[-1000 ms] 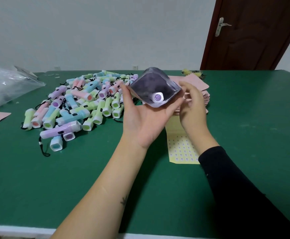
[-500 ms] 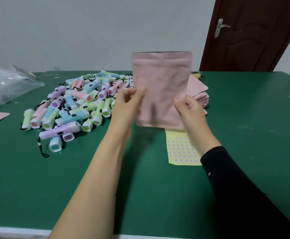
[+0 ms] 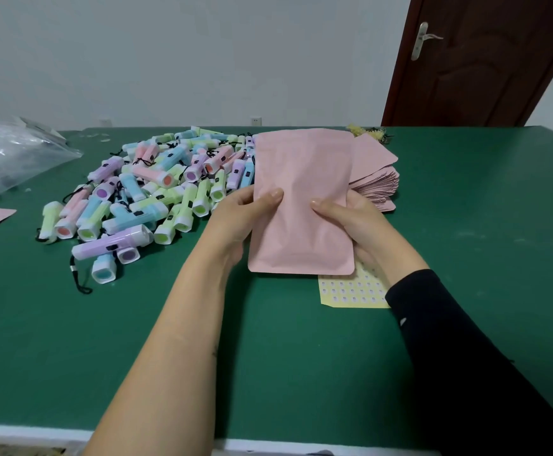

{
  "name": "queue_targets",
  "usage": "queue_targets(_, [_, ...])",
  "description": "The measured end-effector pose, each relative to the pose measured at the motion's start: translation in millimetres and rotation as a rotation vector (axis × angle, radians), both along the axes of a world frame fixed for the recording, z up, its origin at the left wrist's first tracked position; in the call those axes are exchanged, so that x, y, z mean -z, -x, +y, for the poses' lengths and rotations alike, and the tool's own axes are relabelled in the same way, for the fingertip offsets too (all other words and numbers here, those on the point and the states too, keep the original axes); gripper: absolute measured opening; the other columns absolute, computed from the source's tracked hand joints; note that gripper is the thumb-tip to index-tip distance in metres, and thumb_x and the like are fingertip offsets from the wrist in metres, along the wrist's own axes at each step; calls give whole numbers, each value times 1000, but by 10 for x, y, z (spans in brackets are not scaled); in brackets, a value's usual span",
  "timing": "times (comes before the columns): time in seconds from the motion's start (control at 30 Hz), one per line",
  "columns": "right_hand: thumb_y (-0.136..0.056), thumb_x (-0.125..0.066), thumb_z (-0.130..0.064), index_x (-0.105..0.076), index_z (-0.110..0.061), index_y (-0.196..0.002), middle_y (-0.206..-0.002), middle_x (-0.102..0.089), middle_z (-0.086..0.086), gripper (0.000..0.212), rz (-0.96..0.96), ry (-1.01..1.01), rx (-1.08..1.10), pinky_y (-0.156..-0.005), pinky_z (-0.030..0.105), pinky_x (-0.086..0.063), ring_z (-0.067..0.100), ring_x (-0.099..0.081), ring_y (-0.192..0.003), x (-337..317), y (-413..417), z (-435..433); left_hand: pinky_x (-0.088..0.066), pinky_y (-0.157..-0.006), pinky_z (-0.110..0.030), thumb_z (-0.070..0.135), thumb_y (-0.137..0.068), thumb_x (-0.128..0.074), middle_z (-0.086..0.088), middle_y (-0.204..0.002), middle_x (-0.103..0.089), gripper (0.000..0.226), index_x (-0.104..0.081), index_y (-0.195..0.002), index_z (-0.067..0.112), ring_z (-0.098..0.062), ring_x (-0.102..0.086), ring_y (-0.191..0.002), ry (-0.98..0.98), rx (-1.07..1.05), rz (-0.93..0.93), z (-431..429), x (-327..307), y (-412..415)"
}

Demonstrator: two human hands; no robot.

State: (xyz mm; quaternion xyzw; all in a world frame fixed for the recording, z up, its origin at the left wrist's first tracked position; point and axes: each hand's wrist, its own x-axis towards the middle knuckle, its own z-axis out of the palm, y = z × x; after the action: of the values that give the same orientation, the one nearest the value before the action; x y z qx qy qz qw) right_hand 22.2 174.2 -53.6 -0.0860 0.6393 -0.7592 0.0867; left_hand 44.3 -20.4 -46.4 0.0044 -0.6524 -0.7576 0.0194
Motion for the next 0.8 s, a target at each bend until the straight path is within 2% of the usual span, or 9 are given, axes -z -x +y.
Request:
queue_targets(0.1, [-82, -76, -14, -62, -10, -119, -107, -74, 4, 39, -8, 23, 15, -83, 34, -58, 23, -71, -100, 22, 16, 2, -57, -63, -25, 18, -86, -73, -4, -89, -77, 7, -75, -91, 14, -16, -73, -73, -38, -20, -23, 17, -16, -2])
queue_targets(0.23, [-81, -76, -14, -63, -12, -117, -107, -74, 4, 38, 15, -13, 30, -87, 38, -55, 22, -71, -100, 63, 26, -25, -55, -58, -22, 12, -85, -74, -1, -80, -77, 4, -73, -90, 12, -14, -72, -68, -53, -93, -19, 62, -19, -18])
queue_targets(0.4, [-84, -74, -14, -67, -11, -111, -104, -75, 5, 28, 9, 21, 65, -84, 36, -57, 22, -72, -97, 64, 21, -56, -58, -65, -27, 22, -83, -77, -3, -96, -77, 19, -73, -99, 14, -19, -74, -82, -68, -12, -45, 77, -34, -50])
queue_targets(0.57, [-82, -77, -22, -71, -11, -105, -100, -76, 4, 26, -28, 28, 49, -79, 32, -58, 21, -73, -93, 48, -32, -77, -55, -59, -22, 15, -84, -76, -1, -87, -77, 10, -71, -93, 15, -14, -73, -72, -42, -58, -47, 103, -4, -37])
queue_targets(0.73, [-80, -78, -21, -72, -13, -102, -96, -76, 3, 24, -16, 35, 36, -67, 26, -58, 19, -74, -88, 30, -85, -115, -57, -63, -23, 21, -80, -80, 0, -93, -77, 21, -73, -99, 17, -17, -75, -80, -10, -52, -28, 119, 10, -49])
queue_targets(0.8, [-80, -79, -22, -71, -13, -104, -98, -76, 3, 26, -17, 36, 35, -70, 28, -59, 20, -73, -90, 22, -94, -124, -57, -65, -24, 22, -79, -81, 0, -95, -77, 22, -73, -99, 19, -18, -75, -83, -2, -47, -20, 120, 6, -50])
